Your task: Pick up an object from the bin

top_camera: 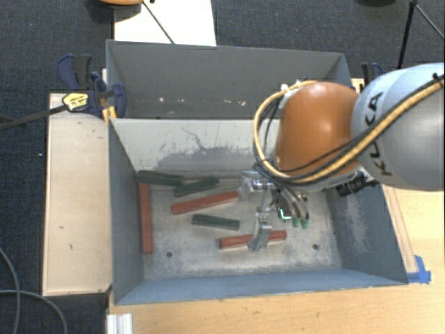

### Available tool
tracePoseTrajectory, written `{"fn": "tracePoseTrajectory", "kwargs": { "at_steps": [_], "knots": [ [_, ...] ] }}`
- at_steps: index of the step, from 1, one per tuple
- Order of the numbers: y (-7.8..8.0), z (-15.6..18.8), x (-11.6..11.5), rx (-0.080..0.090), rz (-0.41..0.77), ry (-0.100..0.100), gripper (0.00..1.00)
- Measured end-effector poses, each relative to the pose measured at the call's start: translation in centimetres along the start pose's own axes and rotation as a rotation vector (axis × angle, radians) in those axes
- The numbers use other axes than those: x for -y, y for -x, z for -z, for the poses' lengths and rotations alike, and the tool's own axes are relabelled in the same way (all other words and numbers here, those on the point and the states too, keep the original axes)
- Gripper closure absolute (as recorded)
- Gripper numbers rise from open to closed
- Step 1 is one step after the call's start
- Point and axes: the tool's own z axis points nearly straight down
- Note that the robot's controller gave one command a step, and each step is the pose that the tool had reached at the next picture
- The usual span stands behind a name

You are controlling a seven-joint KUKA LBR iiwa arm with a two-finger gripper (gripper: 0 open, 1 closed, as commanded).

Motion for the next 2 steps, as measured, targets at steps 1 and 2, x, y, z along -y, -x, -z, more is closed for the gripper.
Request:
{"fn": "tracePoseTrajectory", "kwargs": {
  "at_steps": [1, 2],
  "knots": [
    [0.2, 0.4, 0.0, 0.008, -0.003, 0.001, 0.0],
    [0.2, -1.9, 0.9, 0.016, 0.111, 0.001, 0.0]
  ]
}}
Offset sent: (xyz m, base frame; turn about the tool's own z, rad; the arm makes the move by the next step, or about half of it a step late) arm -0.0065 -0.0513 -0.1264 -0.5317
